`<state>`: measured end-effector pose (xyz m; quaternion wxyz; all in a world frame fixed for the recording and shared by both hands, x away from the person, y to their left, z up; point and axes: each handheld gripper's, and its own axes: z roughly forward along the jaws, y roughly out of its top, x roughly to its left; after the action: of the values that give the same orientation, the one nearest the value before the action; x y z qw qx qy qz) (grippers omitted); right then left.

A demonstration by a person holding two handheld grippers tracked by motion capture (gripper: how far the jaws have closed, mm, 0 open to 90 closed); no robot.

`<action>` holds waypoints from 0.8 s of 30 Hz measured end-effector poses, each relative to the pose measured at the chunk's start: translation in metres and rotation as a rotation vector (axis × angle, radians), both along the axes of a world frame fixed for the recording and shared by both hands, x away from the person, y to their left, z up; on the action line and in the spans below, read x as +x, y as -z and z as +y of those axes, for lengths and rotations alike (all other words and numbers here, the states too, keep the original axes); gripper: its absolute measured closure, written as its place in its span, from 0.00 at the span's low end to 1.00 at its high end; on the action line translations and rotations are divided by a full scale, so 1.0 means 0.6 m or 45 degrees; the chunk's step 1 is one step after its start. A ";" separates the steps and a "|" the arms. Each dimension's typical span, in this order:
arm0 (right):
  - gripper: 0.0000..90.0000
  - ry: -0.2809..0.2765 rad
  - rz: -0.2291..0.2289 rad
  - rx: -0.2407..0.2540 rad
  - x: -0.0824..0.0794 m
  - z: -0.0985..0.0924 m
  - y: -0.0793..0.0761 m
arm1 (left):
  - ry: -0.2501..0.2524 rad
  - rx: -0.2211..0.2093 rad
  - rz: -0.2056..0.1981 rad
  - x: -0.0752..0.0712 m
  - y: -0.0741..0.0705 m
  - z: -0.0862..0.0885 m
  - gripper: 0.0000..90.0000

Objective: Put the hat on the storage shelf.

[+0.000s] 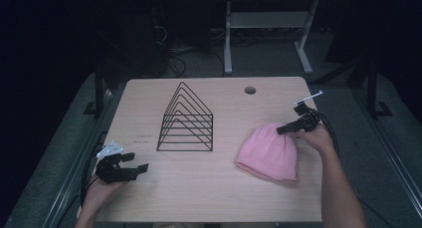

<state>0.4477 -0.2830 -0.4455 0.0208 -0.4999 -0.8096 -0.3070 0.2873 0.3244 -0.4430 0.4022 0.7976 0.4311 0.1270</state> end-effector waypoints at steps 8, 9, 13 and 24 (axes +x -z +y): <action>0.56 0.022 0.061 0.079 0.004 -0.004 0.020 | -0.003 -0.003 0.005 -0.001 0.001 -0.001 0.25; 0.57 0.024 0.056 0.090 0.003 -0.004 0.022 | -0.003 -0.007 0.006 0.000 0.001 -0.001 0.25; 0.67 0.020 0.055 0.105 -0.001 -0.003 0.024 | -0.001 -0.009 0.011 0.000 0.003 -0.003 0.25; 0.86 0.000 0.032 0.171 -0.011 -0.005 0.012 | -0.001 -0.011 0.009 0.001 0.002 0.000 0.25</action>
<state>0.4414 -0.2862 -0.4529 0.0644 -0.5012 -0.7868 -0.3545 0.2880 0.3243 -0.4445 0.4042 0.7962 0.4334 0.1225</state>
